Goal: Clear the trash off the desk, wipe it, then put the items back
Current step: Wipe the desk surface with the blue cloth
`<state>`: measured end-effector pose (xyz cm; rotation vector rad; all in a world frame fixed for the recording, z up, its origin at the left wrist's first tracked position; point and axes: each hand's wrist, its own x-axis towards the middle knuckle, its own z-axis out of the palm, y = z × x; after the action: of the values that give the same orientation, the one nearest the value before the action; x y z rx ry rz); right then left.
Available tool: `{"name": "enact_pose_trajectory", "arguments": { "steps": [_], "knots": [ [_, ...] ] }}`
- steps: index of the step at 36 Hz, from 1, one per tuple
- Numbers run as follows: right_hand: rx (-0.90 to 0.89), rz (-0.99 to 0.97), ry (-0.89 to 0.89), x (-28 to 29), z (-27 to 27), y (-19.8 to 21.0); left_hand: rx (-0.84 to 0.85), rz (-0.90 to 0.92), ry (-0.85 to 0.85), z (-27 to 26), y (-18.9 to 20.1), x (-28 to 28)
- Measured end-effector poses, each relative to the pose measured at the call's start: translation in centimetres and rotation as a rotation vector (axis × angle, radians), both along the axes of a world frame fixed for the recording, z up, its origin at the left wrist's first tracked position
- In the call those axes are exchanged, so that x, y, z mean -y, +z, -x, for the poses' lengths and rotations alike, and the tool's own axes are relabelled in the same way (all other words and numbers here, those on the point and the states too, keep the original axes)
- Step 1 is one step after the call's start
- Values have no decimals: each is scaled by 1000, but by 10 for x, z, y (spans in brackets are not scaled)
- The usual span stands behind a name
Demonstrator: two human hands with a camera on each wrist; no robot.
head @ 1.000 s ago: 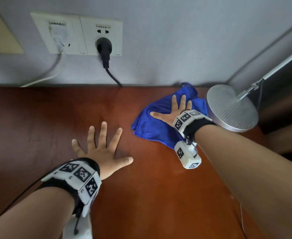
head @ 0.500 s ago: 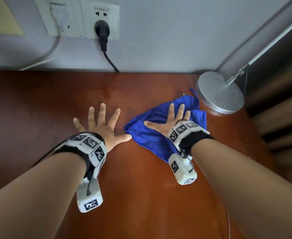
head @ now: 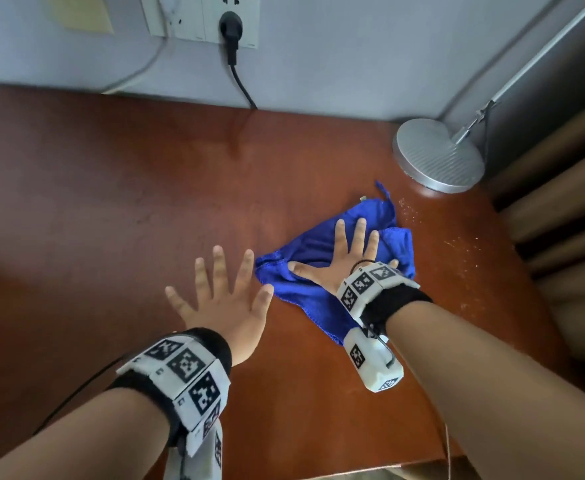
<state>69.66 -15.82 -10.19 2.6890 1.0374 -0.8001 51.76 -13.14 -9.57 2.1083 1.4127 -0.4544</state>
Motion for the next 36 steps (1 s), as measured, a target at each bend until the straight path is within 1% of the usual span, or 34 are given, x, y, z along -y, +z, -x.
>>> {"name": "enact_pose_trajectory", "arguments": {
  "steps": [4,7,13,20,24,25,27,29,31,36],
  "knots": [
    [-3,16,41,34,20,2,21,87,105,6,-1,24],
    [-21,33,82,58,32,5,33,124,132,10,-4,28],
    [-50,46,190,107,48,0,-27,114,62,13,-5,28],
    [-49,1,344,163,59,-4,-104,105,-6,14,-3,30],
    [-80,-39,406,178,55,-3,-122,110,-21,14,-3,29],
    [-116,-88,386,179,54,-2,-124,104,-20,14,-3,30],
    [-162,-262,272,178,53,-1,-123,87,-13,13,-3,32],
    [-80,-383,153,175,58,-8,-127,73,-8,12,-3,34],
    [85,-395,89,169,71,-19,-135,77,-9,12,-3,34],
    [203,-381,17,150,88,-32,-160,83,-5,10,-3,31]
  ]
}}
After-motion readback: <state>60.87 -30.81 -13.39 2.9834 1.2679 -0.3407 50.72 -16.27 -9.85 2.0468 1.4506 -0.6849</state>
